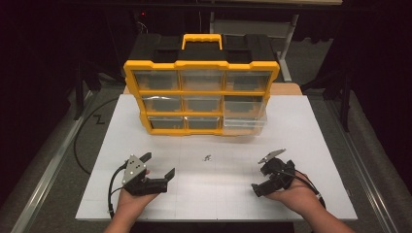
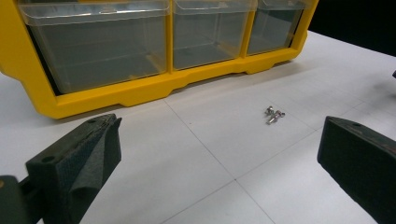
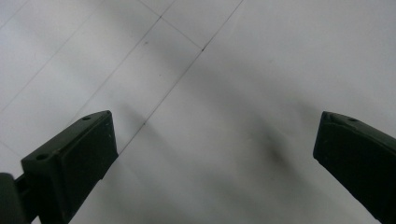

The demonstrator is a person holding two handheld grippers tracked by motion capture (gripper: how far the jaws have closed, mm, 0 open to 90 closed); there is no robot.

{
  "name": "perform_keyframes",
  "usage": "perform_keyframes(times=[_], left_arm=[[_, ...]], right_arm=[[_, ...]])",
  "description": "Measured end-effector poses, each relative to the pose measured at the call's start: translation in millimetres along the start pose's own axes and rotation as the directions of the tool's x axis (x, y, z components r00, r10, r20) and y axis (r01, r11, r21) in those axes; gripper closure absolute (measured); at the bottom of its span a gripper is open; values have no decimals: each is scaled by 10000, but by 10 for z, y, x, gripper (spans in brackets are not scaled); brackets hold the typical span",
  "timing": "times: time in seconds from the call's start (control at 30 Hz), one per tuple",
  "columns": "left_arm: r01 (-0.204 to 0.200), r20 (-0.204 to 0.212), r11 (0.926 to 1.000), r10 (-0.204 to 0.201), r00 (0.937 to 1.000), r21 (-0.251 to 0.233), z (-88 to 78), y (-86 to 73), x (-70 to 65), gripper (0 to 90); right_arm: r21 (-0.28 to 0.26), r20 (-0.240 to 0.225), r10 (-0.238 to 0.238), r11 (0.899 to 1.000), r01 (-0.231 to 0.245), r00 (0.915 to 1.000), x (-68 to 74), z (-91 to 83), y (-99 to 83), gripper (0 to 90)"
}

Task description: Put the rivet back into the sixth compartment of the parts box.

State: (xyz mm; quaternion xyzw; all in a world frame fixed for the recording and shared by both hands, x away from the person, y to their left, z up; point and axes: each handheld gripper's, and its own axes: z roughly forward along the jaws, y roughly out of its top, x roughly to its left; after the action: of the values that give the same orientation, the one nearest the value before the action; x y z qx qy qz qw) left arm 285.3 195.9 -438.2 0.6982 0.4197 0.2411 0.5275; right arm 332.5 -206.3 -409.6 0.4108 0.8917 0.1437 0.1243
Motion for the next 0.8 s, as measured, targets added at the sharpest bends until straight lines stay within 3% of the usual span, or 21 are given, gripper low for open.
perform_keyframes(times=[0.2, 0.43, 0.6, 0.8], left_arm=[[-26, 56, 10000, 26, 10000, 61, 3, -1, -5, 4], [61, -24, 10000, -61, 10000, -23, -9, 4, 4, 4], [101, -57, 9999, -101, 9999, -93, -16, 7, 5, 4], [111, -106, 9997, -113, 9999, -216, -29, 11, 8, 4]], right_arm=[[378, -236, -46, 9993, 55, 9997, 0, -20, 45, 8], [1023, -425, -462, 9935, 504, 9980, 20, -44, 130, 9], [1311, -492, -948, 9863, 1005, 9943, 78, -78, 213, 8], [1149, -684, -1620, 9789, 1691, 9844, 188, -122, 336, 9]])
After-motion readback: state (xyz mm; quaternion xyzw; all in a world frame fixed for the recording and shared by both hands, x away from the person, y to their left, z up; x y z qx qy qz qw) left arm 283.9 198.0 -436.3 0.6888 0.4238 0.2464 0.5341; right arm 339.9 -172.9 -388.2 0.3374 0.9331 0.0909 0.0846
